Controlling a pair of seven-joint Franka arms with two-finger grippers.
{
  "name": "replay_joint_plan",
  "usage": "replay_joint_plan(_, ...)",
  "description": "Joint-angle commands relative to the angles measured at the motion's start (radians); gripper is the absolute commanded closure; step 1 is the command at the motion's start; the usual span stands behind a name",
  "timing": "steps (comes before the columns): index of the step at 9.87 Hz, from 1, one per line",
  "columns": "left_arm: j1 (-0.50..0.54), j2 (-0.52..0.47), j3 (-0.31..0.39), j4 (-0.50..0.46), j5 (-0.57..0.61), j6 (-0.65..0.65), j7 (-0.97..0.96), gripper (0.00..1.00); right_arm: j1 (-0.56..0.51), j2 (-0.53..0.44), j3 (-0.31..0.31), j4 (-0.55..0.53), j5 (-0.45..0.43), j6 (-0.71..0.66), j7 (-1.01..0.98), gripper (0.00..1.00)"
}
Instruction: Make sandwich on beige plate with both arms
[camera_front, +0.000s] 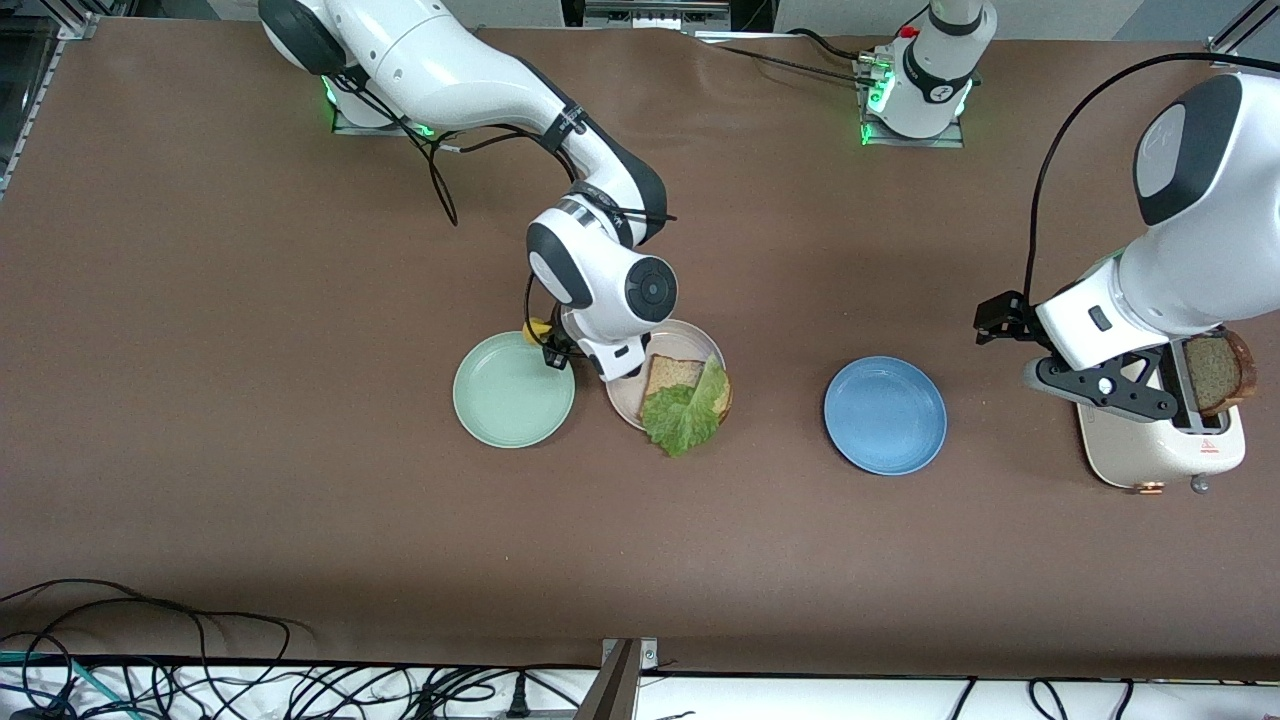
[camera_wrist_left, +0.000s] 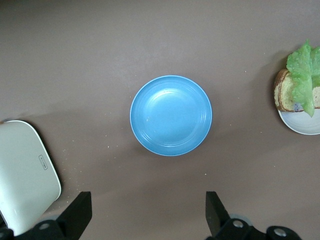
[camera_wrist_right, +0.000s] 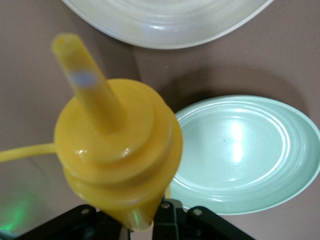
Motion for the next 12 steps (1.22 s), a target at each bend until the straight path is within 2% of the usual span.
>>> replay_joint_plan(1, -0.002, -0.019, 0.001, -0.005, 0.019, -0.016, -0.012, 0.00, -0.030, -0.016, 0.005, 0.048, 0.025, -0.044, -0.033, 1.00)
replay_joint_plan(6, -0.002, -0.019, 0.001, -0.005, 0.017, -0.016, -0.012, 0.00, -0.085, -0.094, 0.011, 0.028, 0.164, -0.081, -0.037, 1.00)
replay_joint_plan(8, -0.002, -0.019, 0.001, -0.005, 0.017, -0.016, -0.012, 0.00, -0.085, -0.116, 0.012, 0.004, 0.189, -0.078, -0.065, 1.00)
replay_joint_plan(12, -0.002, -0.019, 0.001, -0.005, 0.017, -0.016, -0.012, 0.00, -0.202, -0.300, 0.015, -0.267, 0.261, 0.107, -0.282, 1.00)
